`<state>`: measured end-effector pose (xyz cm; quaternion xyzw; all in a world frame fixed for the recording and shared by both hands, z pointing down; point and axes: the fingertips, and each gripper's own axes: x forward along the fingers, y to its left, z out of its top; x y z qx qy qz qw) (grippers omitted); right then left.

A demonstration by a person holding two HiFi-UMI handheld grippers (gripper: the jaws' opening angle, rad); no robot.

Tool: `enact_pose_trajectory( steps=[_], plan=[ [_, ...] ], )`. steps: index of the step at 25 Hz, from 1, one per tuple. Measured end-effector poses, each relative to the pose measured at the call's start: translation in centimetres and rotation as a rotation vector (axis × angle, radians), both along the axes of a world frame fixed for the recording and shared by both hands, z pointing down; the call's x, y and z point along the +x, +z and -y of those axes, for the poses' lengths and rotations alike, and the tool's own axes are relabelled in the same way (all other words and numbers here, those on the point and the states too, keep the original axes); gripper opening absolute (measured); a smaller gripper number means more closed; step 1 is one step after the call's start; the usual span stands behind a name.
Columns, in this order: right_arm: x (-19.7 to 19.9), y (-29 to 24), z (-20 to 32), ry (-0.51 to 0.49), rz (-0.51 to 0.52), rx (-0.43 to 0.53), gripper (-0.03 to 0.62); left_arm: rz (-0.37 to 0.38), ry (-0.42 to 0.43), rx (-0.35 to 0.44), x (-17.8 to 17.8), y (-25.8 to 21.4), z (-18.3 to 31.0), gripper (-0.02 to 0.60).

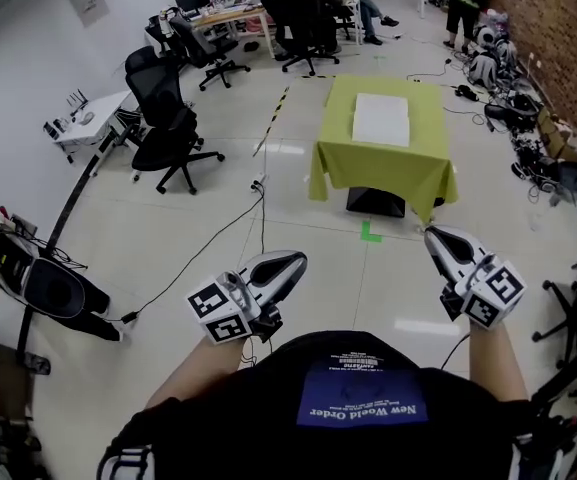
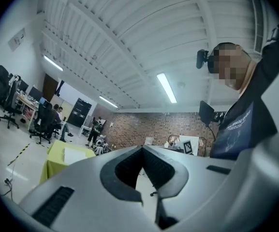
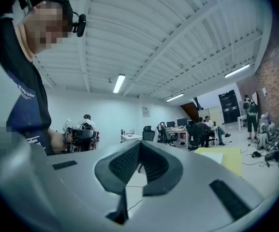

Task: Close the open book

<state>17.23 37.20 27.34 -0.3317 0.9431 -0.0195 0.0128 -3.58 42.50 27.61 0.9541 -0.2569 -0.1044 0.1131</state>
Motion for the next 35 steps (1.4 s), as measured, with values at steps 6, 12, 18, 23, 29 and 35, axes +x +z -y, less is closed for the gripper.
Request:
enact_pose_trajectory(
  steps=[6,12,18,23,29,35],
  plan=[
    [1.6,2.1,3.9,0.007,0.004,-0.036,-0.015,0.010,0.021,-0.032,2.0,1.6,4.6,0.002],
    [1.0,1.0,9.5,0.087,-0.046,-0.013,-0.015,-0.041,0.143,-0.010,2.0,1.5,12.0,0.002],
    [-3.2,-0.5,15.8,0.182,-0.034,-0.010,-0.015,-0.051,0.239,0.006,-2.8,0.8,20.6,0.002],
    [-6.3,-0.1,20.4,0.216,0.011,-0.037,-0.015,-0.042,0.291,0.025,-5.5,0.9,26.3,0.002],
    [-6.6,0.8,25.7,0.224,0.016,-0.080,-0.015,-0.045,0.293,-0.020,-6.3,2.0,31.5,0.002],
    [-4.1,1.3,32.5,0.175,0.066,-0.085,-0.015,-0.025,0.224,-0.037,-4.8,3.0,37.1,0.002]
  ],
)
